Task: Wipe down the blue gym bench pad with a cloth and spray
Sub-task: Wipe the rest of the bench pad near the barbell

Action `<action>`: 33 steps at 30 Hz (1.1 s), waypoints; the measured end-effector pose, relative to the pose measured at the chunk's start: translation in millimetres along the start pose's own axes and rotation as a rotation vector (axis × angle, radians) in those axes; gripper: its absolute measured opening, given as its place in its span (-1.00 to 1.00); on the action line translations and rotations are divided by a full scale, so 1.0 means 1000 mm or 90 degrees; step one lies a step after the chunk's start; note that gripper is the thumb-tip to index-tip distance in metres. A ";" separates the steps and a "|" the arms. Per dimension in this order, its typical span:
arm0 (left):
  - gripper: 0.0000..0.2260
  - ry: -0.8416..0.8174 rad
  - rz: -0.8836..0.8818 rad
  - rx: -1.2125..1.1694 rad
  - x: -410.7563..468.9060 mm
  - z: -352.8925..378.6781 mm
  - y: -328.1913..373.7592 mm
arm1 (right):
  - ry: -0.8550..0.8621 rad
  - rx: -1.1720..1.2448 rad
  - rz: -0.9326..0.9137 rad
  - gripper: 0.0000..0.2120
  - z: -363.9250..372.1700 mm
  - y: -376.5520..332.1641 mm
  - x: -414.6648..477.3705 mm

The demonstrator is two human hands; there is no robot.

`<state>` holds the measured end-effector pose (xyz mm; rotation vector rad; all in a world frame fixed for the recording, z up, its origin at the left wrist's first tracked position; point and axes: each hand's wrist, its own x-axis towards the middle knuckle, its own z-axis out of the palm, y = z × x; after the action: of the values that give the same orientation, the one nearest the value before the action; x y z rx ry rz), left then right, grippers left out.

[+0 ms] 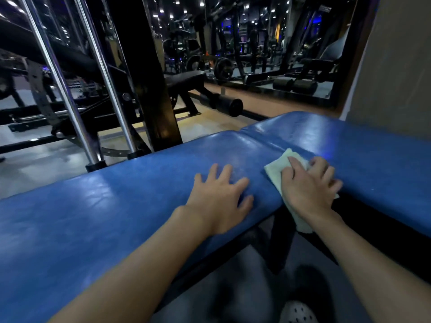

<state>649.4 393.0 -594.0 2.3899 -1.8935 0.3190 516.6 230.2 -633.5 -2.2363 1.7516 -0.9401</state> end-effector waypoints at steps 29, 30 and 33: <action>-0.38 -0.080 -0.132 -0.030 0.090 0.017 -0.072 | -0.347 -0.168 -0.269 -0.46 0.014 -0.039 0.099; -0.45 -0.087 -0.148 -0.032 0.095 0.018 -0.077 | -0.333 -0.177 -0.279 -0.46 0.013 -0.036 0.097; -0.53 -0.082 -0.155 -0.049 0.101 0.021 -0.087 | -0.335 -0.179 -0.279 -0.46 0.018 -0.040 0.100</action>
<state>757.9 313.2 -586.9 2.6072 -1.6023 0.0748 571.5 146.2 -590.5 -2.7733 1.2443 -0.1099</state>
